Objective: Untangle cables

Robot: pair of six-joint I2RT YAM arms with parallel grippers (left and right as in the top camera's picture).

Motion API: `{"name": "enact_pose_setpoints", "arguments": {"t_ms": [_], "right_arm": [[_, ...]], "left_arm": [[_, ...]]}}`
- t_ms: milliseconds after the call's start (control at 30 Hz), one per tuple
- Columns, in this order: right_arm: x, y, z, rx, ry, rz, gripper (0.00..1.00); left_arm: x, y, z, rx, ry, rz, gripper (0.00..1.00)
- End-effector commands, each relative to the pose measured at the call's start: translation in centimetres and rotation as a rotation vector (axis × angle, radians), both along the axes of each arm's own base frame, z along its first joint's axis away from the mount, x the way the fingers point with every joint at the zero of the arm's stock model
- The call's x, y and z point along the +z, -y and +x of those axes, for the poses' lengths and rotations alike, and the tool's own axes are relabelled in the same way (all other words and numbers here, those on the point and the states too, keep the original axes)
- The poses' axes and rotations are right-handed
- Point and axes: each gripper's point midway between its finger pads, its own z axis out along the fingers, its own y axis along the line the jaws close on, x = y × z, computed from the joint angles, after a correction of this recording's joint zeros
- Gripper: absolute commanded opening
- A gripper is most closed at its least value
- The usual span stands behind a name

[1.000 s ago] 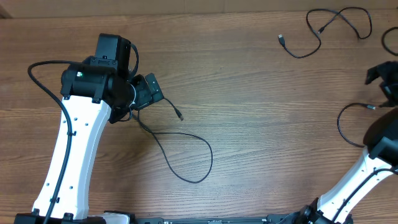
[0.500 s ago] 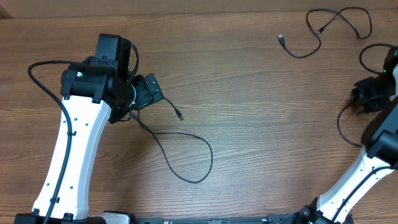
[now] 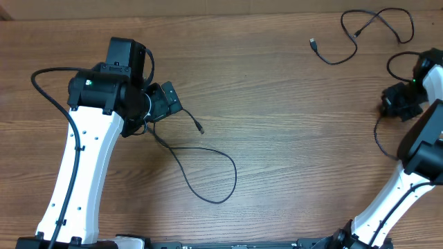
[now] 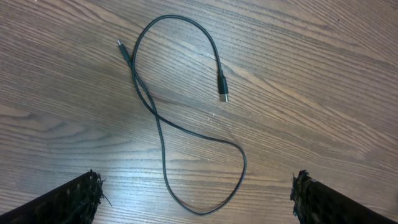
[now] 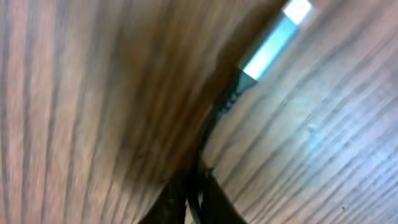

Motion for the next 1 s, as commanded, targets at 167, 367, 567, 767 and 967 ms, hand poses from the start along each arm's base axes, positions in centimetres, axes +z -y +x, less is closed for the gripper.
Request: {"name": "enact_pose_setpoints", "arguments": {"t_ms": [167, 367, 567, 767, 967], "right_arm": [[1.0, -3.5, 3.1, 0.105, 0.069, -0.026, 0.04], [1.3, -8.2, 6.6, 0.250, 0.167, 0.011, 0.04], [1.7, -13.4, 9.2, 0.388, 0.247, 0.037, 0.04], [2.0, -15.0, 9.7, 0.480, 0.255, 0.023, 0.23], [6.8, -12.3, 10.1, 0.429, 0.261, 0.014, 0.25]], "left_arm": [[0.1, 0.1, 0.1, 0.008, 0.004, 0.002, 0.99], [0.1, 0.1, 0.1, 0.007, 0.004, 0.002, 1.00], [0.1, 0.1, 0.1, 0.008, 0.004, 0.002, 1.00], [0.1, 0.1, 0.1, 0.007, 0.004, 0.002, 0.99], [0.1, 0.1, 0.1, 0.007, 0.004, 0.002, 0.99]]}}
